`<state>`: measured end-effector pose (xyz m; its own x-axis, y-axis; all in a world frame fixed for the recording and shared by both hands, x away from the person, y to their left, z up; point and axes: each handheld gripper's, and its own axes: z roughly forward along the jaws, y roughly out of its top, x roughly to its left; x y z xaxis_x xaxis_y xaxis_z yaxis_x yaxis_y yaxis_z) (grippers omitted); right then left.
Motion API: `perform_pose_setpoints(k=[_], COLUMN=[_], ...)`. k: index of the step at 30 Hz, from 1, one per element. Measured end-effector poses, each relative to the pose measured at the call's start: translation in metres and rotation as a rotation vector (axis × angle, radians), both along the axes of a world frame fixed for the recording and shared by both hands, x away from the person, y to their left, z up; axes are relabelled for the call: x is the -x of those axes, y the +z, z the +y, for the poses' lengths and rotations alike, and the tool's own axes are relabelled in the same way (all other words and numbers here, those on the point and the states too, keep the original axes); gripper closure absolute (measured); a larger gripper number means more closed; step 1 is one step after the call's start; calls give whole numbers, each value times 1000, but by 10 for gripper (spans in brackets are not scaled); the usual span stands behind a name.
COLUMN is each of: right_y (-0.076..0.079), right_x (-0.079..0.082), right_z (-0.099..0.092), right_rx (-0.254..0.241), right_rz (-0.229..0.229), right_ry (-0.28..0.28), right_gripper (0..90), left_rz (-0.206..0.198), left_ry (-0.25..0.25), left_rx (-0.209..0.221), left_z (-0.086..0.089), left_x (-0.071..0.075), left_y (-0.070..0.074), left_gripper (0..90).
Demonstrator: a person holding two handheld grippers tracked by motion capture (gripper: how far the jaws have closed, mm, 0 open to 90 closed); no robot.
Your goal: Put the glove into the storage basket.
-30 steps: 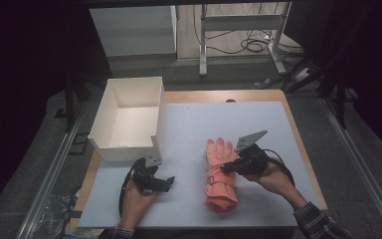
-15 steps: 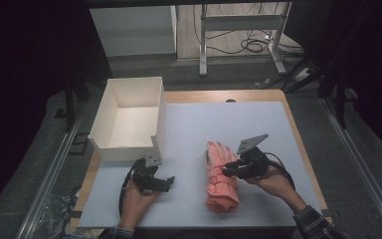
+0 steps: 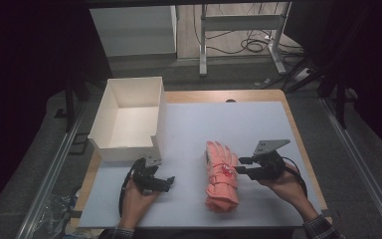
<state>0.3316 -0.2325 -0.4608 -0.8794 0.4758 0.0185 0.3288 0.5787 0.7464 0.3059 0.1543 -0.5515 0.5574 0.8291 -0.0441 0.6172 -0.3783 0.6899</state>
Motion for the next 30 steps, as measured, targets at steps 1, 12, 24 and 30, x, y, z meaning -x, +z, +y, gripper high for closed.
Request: perform_pose_setpoints(k=[1, 12, 24, 30], right_y=[-6, -43, -68, -70], right_x=[6, 32, 57, 57], right_z=[-5, -17, -4, 5], right_rx=[13, -11, -25, -32], right_rz=[-9, 82, 127, 124], right_ry=[-16, -21, 55, 68], right_gripper=[596, 816, 836, 832], left_rz=[0, 0, 0, 0], left_ry=[0, 0, 1, 1], left_rx=[0, -1, -1, -1], left_z=[0, 0, 0, 0], left_x=[0, 0, 0, 0], left_y=[0, 0, 0, 0], left_gripper=[11, 11, 11, 11])
